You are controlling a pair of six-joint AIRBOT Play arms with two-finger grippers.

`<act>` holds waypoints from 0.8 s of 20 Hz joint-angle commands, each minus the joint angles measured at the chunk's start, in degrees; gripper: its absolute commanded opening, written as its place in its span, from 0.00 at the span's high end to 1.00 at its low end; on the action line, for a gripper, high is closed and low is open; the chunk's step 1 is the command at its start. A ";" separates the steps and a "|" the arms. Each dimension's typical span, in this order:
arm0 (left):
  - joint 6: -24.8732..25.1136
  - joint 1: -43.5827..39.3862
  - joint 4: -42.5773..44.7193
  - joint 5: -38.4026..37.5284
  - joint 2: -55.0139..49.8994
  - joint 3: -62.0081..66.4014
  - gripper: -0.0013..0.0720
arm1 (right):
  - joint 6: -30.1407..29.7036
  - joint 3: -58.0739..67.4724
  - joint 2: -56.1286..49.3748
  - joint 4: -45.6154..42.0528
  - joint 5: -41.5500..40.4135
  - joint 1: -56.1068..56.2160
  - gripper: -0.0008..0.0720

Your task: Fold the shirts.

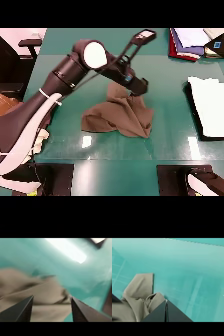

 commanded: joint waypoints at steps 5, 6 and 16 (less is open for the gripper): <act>-8.46 18.97 7.65 -10.08 0.59 -5.97 0.26 | 0.00 0.02 0.04 -0.35 0.61 0.07 0.97; -9.14 21.09 6.38 -9.55 0.59 -8.98 0.26 | 0.00 0.02 0.04 -0.35 0.61 0.07 0.97; -4.68 26.67 2.34 -9.73 6.56 -28.76 0.26 | 0.00 0.02 0.02 -0.35 0.98 0.07 0.97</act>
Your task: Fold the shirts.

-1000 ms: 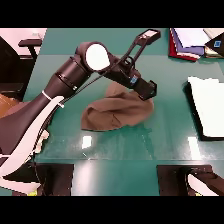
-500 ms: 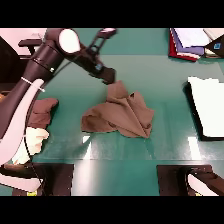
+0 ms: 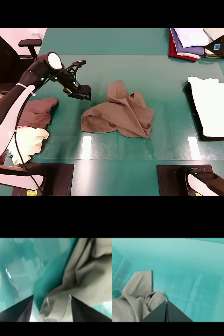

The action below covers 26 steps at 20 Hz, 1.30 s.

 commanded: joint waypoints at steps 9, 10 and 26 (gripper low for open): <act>-3.19 0.81 7.21 3.76 20.76 -20.39 0.26 | 0.00 0.02 0.02 0.00 2.29 0.07 0.97; -4.00 0.81 5.60 6.27 22.58 -24.96 0.26 | 0.00 0.02 0.02 0.00 2.14 0.07 0.97; -5.46 -3.67 -6.40 22.71 20.52 -39.47 0.94 | 0.00 -1.33 0.24 0.24 6.21 -1.55 0.97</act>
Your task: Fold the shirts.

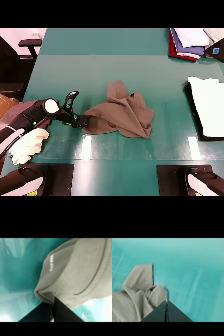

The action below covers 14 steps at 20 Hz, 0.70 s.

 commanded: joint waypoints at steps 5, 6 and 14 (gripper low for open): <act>1.49 6.51 1.60 -4.72 1.73 10.51 0.95 | 0.02 -26.60 6.43 0.55 4.70 -6.99 0.82; 1.51 6.49 1.90 -4.68 1.73 11.69 0.95 | 0.02 -34.16 7.19 1.90 3.58 -7.52 0.43; 1.51 6.49 1.03 -4.79 1.70 12.37 0.95 | -5.60 -65.26 -1.57 24.48 -20.17 8.41 0.37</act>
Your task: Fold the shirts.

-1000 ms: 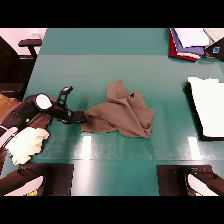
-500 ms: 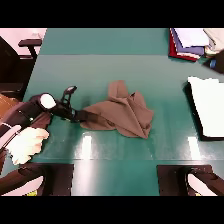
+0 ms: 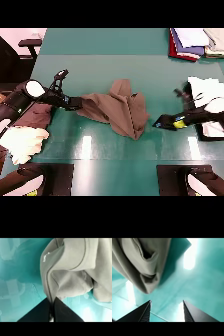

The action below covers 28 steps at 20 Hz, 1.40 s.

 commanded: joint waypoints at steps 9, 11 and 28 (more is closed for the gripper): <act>1.05 0.13 0.74 -3.41 0.96 2.16 0.95 | -1.64 8.24 -16.61 0.07 -13.99 14.25 0.97; 1.27 0.15 2.10 -5.35 4.50 6.38 0.95 | -1.36 13.70 -12.04 -5.73 -8.17 11.37 0.97; 1.22 0.13 4.35 -17.38 16.26 54.58 0.95 | 3.02 62.20 7.15 -11.54 14.53 -14.78 0.97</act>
